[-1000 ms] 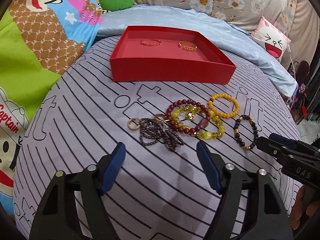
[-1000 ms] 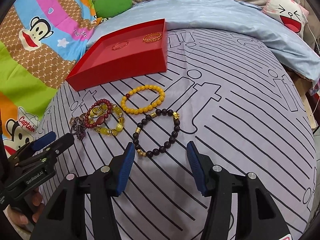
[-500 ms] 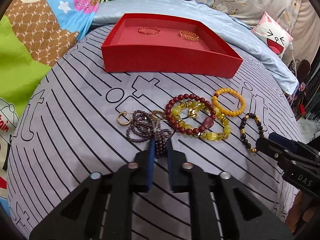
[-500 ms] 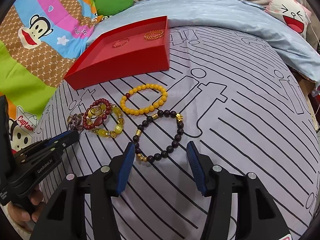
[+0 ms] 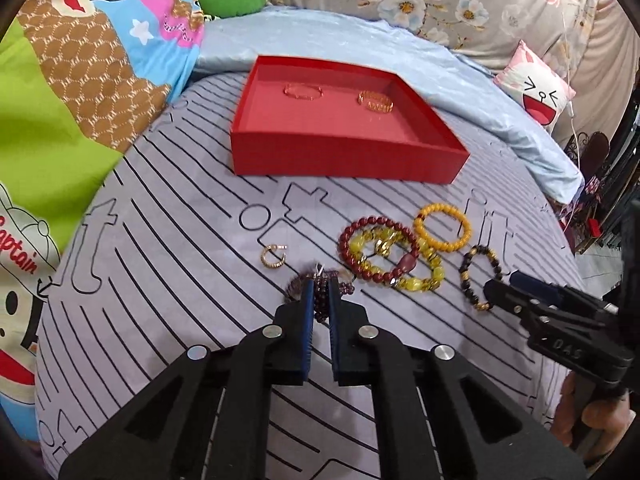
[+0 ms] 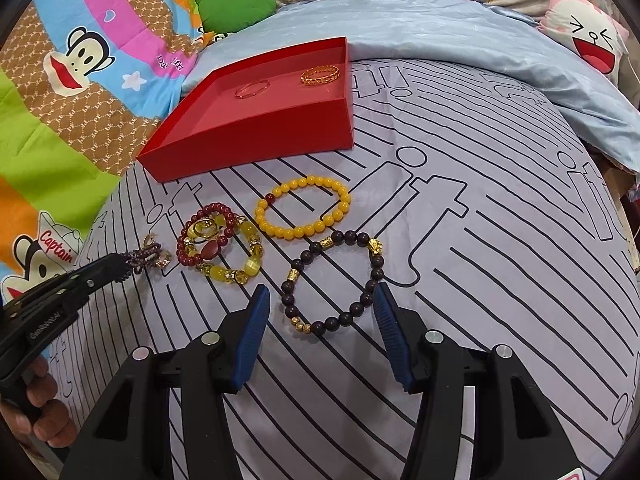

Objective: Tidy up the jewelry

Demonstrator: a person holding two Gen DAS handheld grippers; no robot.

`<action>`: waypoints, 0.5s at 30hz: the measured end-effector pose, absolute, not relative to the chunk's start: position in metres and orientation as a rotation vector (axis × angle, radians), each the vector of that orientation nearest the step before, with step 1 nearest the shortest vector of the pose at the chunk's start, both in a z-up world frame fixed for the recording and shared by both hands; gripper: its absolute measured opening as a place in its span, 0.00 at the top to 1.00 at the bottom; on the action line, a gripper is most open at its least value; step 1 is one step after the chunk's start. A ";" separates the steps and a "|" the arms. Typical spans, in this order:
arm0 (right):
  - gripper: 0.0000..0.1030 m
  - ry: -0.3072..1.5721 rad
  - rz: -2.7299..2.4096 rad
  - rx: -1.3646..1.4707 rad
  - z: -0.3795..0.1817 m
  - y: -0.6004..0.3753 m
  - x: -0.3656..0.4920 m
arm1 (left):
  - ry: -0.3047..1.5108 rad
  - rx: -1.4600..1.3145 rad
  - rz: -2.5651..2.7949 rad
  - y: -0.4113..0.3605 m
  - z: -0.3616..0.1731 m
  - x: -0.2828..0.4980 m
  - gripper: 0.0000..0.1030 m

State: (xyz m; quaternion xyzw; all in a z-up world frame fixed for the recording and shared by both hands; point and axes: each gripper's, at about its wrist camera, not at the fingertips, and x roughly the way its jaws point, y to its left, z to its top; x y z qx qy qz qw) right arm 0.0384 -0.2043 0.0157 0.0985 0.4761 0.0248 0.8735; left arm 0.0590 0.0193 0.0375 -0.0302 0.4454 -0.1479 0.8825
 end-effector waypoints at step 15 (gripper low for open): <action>0.50 1.002 0.004 0.220 0.010 -0.220 0.039 | 0.919 -0.087 -0.304 0.021 0.045 0.063 0.93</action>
